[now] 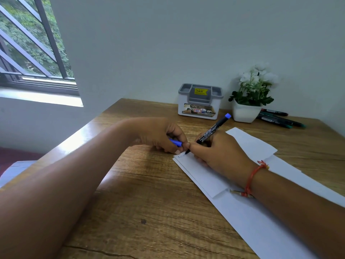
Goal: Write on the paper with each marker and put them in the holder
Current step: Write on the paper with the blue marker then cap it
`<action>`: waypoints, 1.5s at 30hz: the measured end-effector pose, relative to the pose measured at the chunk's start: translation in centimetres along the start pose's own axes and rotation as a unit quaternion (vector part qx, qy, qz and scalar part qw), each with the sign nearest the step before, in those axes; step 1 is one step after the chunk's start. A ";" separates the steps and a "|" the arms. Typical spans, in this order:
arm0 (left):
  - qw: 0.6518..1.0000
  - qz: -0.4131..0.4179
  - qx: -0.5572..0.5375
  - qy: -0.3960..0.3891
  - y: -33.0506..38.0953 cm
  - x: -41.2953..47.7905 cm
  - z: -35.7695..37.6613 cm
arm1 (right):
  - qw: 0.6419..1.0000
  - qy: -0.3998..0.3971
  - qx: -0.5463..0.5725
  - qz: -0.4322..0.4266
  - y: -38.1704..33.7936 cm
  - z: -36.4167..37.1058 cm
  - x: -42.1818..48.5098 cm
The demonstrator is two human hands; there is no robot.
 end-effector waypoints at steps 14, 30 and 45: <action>1.000 0.012 0.003 -0.006 0.2 -0.1 0.1 | 1.000 0.003 0.022 0.007 0.0 -0.1 -0.2; 1.000 0.009 0.000 -0.006 -0.1 0.2 0.0 | 0.997 0.005 0.065 0.039 0.3 -0.3 -0.4; 1.000 0.010 -0.007 -0.002 -0.1 0.3 0.0 | 0.997 -0.002 0.064 0.046 0.4 -0.2 -0.4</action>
Point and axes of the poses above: each hand's wrist, its own x-axis towards the middle knuckle, its own z-axis out of the palm, y = z × x, the point moved 10 cm from there along x, towards the middle knuckle, and after that the axes turned 14 degrees about -z, right-handed, at the moved point
